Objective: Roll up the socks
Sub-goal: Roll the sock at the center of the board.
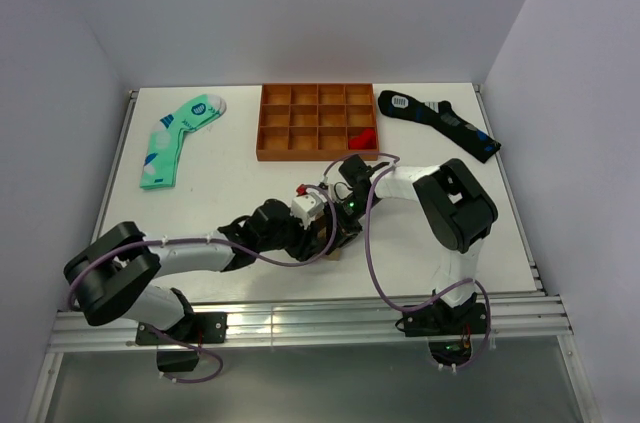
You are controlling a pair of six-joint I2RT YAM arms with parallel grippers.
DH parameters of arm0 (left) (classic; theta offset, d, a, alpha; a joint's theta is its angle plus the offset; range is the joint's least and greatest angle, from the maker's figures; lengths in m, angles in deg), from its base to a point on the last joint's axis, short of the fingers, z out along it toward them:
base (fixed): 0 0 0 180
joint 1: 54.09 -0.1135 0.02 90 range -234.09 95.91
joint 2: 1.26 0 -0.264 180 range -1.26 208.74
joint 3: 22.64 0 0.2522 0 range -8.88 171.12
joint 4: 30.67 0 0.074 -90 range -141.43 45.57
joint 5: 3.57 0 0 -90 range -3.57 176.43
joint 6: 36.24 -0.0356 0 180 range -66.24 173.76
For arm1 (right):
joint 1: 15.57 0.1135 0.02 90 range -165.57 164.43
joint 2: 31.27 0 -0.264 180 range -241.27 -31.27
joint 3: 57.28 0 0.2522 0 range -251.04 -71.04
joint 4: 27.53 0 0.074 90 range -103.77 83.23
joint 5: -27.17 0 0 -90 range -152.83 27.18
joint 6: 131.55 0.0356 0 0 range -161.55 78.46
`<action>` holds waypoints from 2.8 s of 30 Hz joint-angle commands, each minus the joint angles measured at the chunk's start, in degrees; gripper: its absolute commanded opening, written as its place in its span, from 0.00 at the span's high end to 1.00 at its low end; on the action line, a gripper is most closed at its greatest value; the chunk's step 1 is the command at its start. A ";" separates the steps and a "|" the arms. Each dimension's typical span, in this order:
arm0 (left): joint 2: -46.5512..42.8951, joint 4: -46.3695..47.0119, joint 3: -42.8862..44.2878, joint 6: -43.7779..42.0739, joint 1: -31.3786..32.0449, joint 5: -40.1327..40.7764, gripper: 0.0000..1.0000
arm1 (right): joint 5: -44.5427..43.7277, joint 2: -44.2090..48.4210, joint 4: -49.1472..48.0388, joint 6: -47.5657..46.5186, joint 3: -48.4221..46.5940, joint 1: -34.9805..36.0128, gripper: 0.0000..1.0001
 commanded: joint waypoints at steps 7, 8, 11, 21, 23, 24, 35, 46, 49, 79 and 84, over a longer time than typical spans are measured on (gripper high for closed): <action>5.62 2.85 3.88 0.68 -0.19 -1.10 0.50 | 0.27 0.58 1.10 -1.32 -1.31 -0.70 0.79; 6.32 3.03 3.88 0.77 -0.19 -1.10 0.50 | 0.27 0.67 1.01 -1.32 -1.31 -0.79 0.79; 7.47 2.16 4.76 0.59 -0.10 -0.75 0.50 | 0.18 0.93 1.01 -1.32 -1.31 -0.79 0.79; 5.27 -2.33 4.24 -0.72 -0.10 0.93 0.51 | 0.88 1.28 1.19 -0.97 -2.10 -3.16 0.79; 5.36 -2.50 4.23 -0.55 -0.10 1.10 0.51 | 0.63 1.55 1.54 -1.14 -2.36 -3.60 0.79; 5.45 -2.42 4.24 -0.46 -0.10 0.84 0.51 | 0.71 1.81 1.45 -1.14 -2.36 -3.78 0.79; 7.21 -2.85 4.94 0.50 -0.10 0.05 0.58 | 0.80 1.81 0.84 -0.88 -2.27 -4.48 0.80; 9.49 -2.33 4.94 4.90 -0.19 -2.15 0.73 | 0.54 1.29 -0.13 0.09 -2.19 -4.48 0.78; 10.37 -1.89 5.20 6.12 -0.28 -3.81 0.81 | -0.43 1.20 -0.30 0.09 -1.75 -4.48 0.78; 20.30 -4.52 7.31 20.89 -9.60 -25.79 1.00 | -12.38 22.98 -26.75 10.46 17.67 -3.87 0.60; 21.36 -6.63 9.07 22.38 -9.68 -25.97 1.00 | -16.86 32.21 -36.99 12.47 24.33 -3.43 0.56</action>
